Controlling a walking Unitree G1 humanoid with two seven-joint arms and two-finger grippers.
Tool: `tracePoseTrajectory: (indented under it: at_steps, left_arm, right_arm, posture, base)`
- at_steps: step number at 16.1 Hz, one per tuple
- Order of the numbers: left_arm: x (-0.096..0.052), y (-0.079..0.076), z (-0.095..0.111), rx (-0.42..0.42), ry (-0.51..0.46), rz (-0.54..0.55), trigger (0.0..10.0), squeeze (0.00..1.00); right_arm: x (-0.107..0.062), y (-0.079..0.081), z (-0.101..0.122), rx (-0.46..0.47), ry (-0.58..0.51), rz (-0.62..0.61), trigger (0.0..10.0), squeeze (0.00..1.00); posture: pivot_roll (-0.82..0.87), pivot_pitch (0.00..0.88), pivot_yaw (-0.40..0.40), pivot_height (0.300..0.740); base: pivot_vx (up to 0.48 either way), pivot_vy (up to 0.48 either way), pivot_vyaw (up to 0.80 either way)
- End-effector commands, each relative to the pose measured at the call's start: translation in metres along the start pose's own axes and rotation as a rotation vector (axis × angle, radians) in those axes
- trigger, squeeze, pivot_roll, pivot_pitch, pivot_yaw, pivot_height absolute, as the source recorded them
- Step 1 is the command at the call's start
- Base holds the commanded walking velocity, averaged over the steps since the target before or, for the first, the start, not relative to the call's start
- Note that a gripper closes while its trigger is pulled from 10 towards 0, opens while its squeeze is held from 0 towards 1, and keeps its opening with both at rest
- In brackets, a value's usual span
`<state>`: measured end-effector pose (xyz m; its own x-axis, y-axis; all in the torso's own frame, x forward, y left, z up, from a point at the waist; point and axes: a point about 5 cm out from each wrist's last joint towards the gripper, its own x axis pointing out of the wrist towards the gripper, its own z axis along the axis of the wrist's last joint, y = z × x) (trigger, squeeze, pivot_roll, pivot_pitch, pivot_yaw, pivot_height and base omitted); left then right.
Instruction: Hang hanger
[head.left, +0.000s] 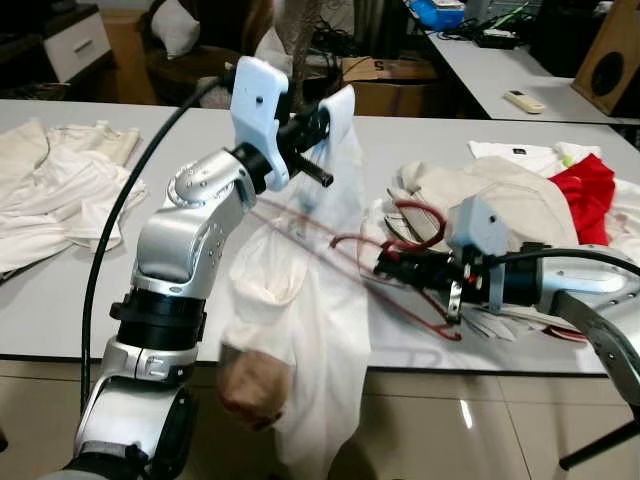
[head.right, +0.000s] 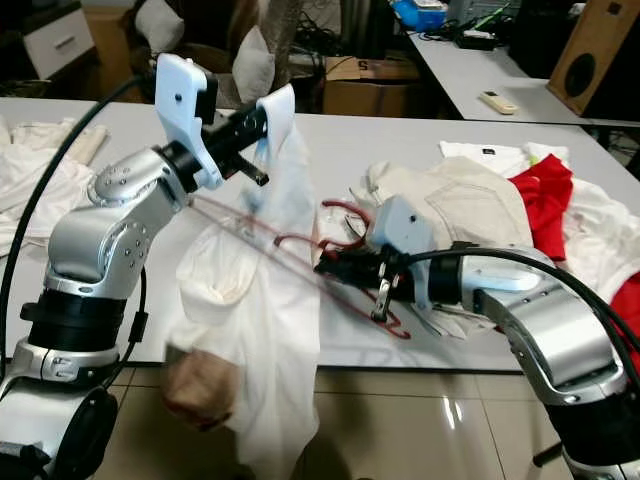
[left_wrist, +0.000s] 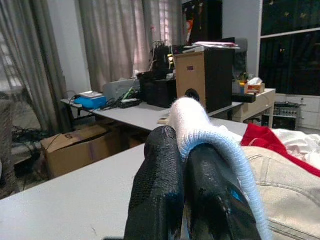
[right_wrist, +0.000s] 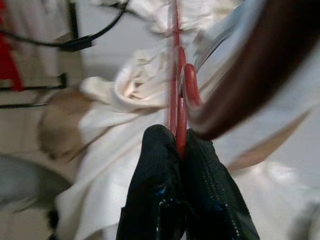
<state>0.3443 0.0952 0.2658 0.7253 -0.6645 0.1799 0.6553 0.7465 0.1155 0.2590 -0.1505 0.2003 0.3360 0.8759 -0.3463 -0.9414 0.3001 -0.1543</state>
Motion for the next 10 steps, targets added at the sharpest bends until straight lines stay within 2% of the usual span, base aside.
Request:
tracePoseTrajectory:
  at_steps: [1, 5, 8, 9, 10]
  left_arm:
    - [0.006, 0.003, 0.017, 0.034, -0.049, -0.009, 10.0, 0.0]
    - [0.015, -0.001, 0.037, 0.038, -0.11, -0.039, 10.0, 0.0]
    - [0.016, -0.009, 0.056, -0.014, -0.184, -0.091, 10.0, 0.0]
    - [0.016, -0.012, 0.07, -0.034, -0.238, -0.112, 10.0, 0.0]
    - [0.015, -0.013, 0.077, -0.045, -0.267, -0.125, 10.0, 0.0]
  right_arm:
    - [0.002, 0.0, 0.001, -0.015, 0.017, 0.05, 10.0, 0.0]
    - [0.011, 0.003, 0.0, -0.032, 0.032, 0.116, 10.0, 0.0]
    - [0.024, -0.007, 0.001, -0.062, 0.045, 0.088, 10.0, 0.0]
    - [0.032, -0.026, 0.001, -0.09, 0.064, -0.025, 10.0, 0.0]
    - [0.034, -0.036, 0.001, -0.104, 0.075, -0.085, 10.0, 0.0]
  posture:
    - [-0.12, 0.0, 0.002, 0.74]
    - [-0.12, 0.0, 0.004, 0.74]
    - [-0.12, 0.0, 0.01, 0.74]
    - [-0.12, 0.0, 0.008, 0.74]
    - [-0.12, 0.0, 0.008, 0.74]
  base:
    - [0.0, 0.0, 0.0]
    - [0.0, 0.0, 0.0]
    - [0.0, 0.0, 0.0]
    - [0.0, 0.0, 0.0]
    - [0.0, 0.0, 0.0]
